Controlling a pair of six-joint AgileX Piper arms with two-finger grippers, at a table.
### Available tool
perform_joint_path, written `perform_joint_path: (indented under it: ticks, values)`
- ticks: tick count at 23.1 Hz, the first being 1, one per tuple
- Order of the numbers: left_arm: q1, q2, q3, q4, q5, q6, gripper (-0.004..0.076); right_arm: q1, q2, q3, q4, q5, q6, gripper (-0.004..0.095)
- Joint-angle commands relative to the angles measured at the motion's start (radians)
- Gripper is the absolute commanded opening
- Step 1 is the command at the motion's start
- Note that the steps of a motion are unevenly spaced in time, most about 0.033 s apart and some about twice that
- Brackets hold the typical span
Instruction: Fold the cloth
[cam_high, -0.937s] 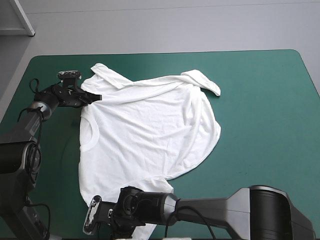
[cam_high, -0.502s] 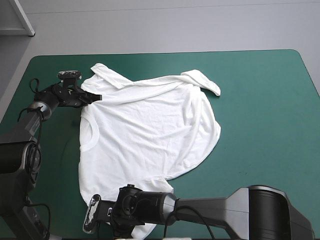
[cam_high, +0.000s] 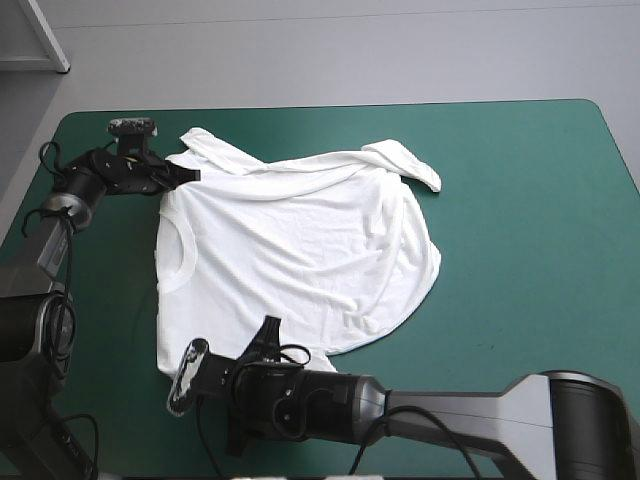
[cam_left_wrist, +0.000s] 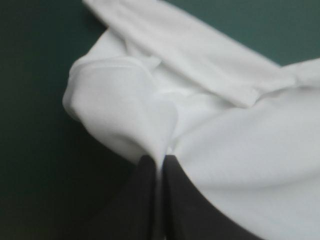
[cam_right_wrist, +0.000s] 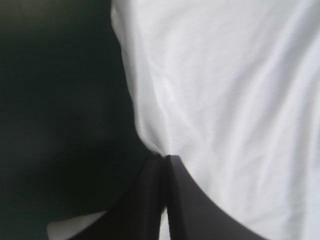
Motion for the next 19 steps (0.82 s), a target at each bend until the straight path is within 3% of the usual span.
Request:
perform_joint_path:
  ticks: [1, 8, 12, 16, 19]
  values:
    - [0.002, -0.131, -0.143, -0.039, 0.043, 0.004, 0.0019, -0.032, -0.114, -0.15, -0.174, 0.057, 0.018, -0.0017]
    - [0.002, -0.276, -0.399, -0.088, 0.115, -0.007, 0.0019, -0.155, -0.141, -0.538, -0.482, 0.299, -0.063, -0.0017]
    - [0.002, -0.324, -0.535, -0.087, 0.118, -0.046, 0.0019, -0.206, -0.169, -0.7, -0.551, 0.297, -0.134, -0.0017]
    - [0.002, -0.356, -0.725, -0.087, 0.134, -0.056, 0.0019, -0.219, -0.183, -0.974, -0.716, 0.273, -0.224, -0.0018]
    - [0.002, -0.358, -0.814, -0.096, 0.159, -0.056, 0.0019, -0.219, -0.183, -1.106, -0.727, 0.239, -0.273, -0.0017]
